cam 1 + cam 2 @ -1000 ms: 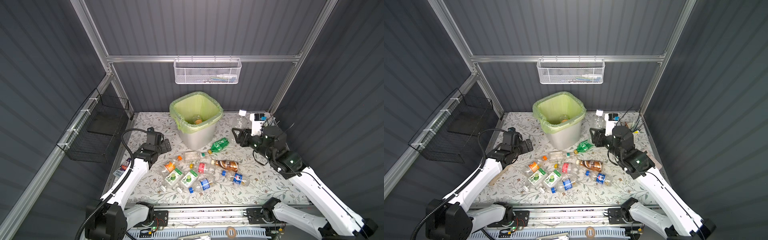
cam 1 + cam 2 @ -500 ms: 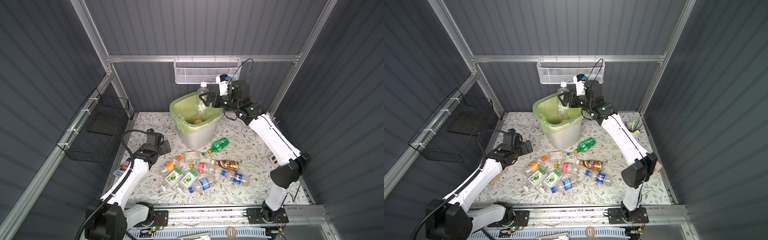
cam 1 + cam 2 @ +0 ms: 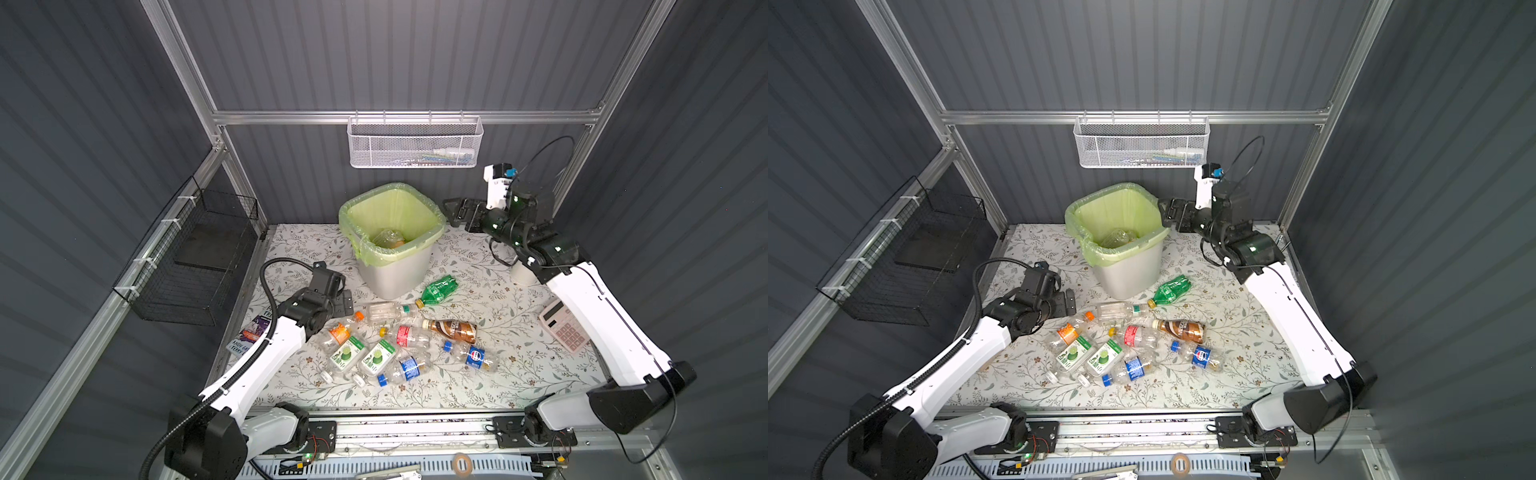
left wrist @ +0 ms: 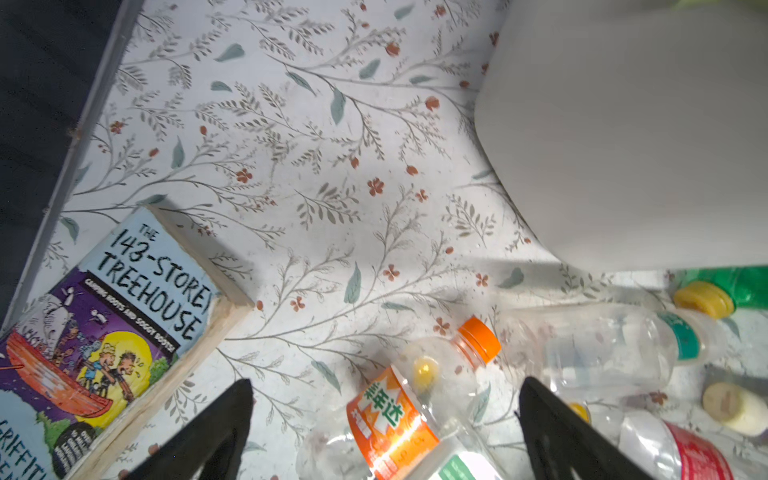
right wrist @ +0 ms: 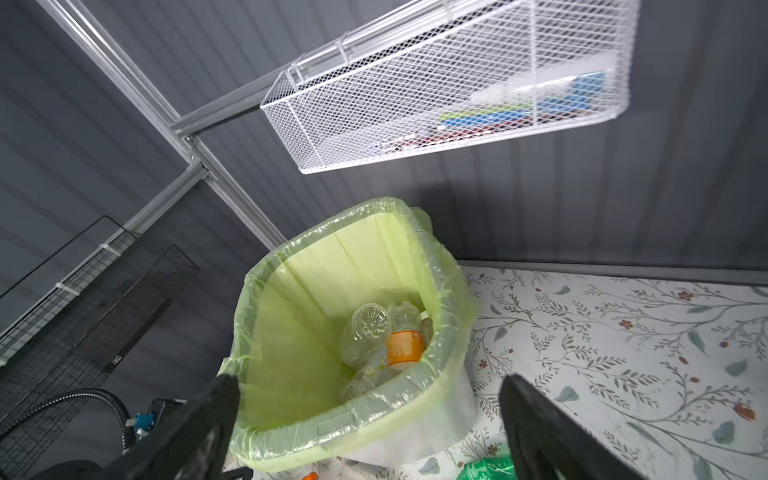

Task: Throw the plastic bottles in the bin
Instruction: 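Withdraw the right gripper from the bin while the left gripper grasps the orange-capped bottle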

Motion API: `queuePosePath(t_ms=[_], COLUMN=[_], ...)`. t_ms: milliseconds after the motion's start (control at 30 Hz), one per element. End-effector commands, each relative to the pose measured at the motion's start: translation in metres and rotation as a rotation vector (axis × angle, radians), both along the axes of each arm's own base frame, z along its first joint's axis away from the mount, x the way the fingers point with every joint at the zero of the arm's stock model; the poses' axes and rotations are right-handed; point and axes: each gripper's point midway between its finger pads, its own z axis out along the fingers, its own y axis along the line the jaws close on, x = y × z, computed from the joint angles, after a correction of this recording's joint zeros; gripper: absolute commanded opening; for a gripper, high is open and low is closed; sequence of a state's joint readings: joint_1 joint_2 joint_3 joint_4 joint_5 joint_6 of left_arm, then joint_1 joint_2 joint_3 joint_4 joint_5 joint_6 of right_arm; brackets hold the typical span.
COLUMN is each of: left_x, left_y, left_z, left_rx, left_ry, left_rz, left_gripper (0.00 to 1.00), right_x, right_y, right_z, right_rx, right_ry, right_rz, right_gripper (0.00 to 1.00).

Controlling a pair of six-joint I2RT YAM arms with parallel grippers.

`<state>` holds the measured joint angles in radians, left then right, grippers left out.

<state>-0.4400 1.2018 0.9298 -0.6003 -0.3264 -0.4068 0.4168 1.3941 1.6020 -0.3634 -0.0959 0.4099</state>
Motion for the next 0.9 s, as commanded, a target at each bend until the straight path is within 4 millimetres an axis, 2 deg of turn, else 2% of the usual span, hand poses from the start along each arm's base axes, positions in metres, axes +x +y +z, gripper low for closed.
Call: queuePosePath(t_ms=[0,200,367,500,867], left_x=[-0.015,-0.035,-0.048,-0.054,-0.049], left_y=[-0.002,-0.008,-0.015,-0.009,-0.003], left_z=[-0.013,-0.028,-0.04,-0.052,-0.078], left_rx=[0.035,0.028,-0.01,0.02,0.079], left_ry=[0.105,0.227,0.302,0.347,0.388], left_rz=[-0.052,-0.105,-0.118,-0.09,-0.055], left_gripper=[0.99,0.96,0.93,0.92,0.9], right_x=[0.005,-0.012,-0.023,-0.027,-0.028], right_y=[-0.025,-0.066,-0.084,-0.093,-0.099], right_z=[-0.031,-0.078,-0.101,-0.112,-0.128], right_rx=[0.03,0.058,0.077,0.09,0.111], right_ry=[0.053,0.145,0.189,0.208,0.241], right_rz=[-0.093,-0.194,-0.238,-0.267,-0.281], right_gripper=[0.99,0.99,0.99,0.99,0.99])
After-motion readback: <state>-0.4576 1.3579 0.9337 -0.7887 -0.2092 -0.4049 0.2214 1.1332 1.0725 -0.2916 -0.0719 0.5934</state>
